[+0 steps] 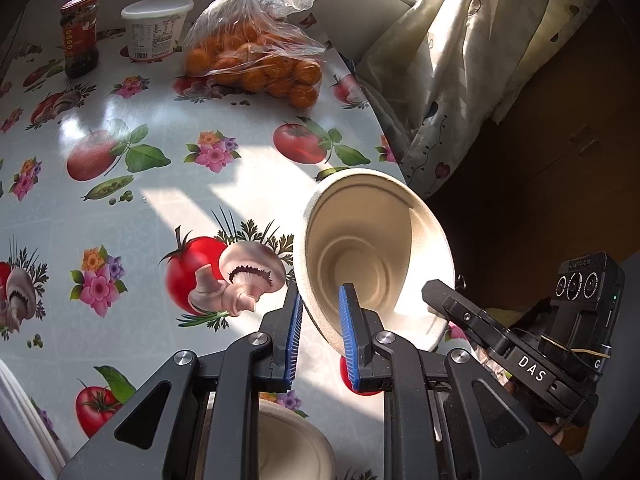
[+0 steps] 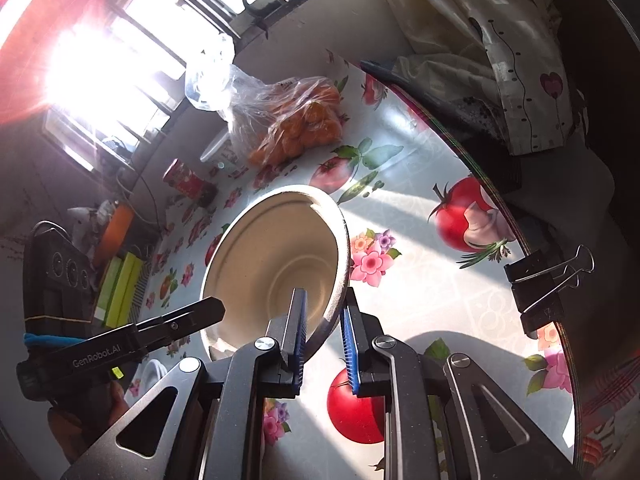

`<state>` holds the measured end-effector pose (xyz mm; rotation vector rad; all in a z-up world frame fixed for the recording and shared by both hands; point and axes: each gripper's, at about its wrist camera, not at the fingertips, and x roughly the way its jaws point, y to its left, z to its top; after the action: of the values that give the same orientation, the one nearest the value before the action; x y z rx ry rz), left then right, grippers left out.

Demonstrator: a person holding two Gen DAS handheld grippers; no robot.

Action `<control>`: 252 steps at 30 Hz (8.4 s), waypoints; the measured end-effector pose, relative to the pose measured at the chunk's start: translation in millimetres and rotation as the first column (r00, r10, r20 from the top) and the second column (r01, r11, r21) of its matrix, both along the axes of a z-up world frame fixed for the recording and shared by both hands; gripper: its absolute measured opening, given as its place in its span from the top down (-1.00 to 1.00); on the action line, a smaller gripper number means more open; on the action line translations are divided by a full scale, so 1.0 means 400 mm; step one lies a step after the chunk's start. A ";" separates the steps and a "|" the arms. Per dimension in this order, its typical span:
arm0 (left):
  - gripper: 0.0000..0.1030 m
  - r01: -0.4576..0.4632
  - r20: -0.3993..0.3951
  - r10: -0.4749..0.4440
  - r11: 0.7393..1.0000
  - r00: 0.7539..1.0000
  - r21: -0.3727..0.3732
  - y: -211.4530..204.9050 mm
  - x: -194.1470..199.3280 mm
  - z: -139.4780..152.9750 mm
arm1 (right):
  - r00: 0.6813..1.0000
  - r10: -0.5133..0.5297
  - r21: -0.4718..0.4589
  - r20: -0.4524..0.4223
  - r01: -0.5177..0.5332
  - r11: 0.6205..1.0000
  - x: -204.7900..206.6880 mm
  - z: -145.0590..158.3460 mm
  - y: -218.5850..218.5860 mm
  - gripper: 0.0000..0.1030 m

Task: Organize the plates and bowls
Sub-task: 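Lift the beige bowl with the right gripper and carry it to the nested bowls, then lower the held bowl into the nested beige bowls, then open the right gripper to release the bowl, then close the right gripper on the rim of the nested bowl stack, then lift the bowl stack with the right gripper and carry it over the white plates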

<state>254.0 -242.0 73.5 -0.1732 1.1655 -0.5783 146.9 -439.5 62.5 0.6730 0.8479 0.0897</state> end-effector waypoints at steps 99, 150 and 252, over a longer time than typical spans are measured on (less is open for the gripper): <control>0.62 -0.128 0.159 0.118 0.990 0.980 0.055 0.327 -0.326 -0.055 | 0.983 0.183 -0.119 0.011 -0.180 0.976 -0.206 -0.028 0.352 0.63; 0.62 -0.120 0.084 0.126 0.990 0.988 -0.081 0.375 -0.276 -0.093 | 0.985 0.152 -0.226 0.087 -0.129 0.966 -0.219 -0.025 0.332 0.05; 0.53 -0.181 0.142 0.193 0.979 0.971 -0.090 0.415 -0.279 -0.049 | 0.964 0.246 -0.185 0.098 -0.225 0.957 -0.153 -0.001 0.365 0.67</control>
<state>142.3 -76.1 54.1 -0.2971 0.9695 -0.4608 85.7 -293.4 62.2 0.3974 0.8071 0.2666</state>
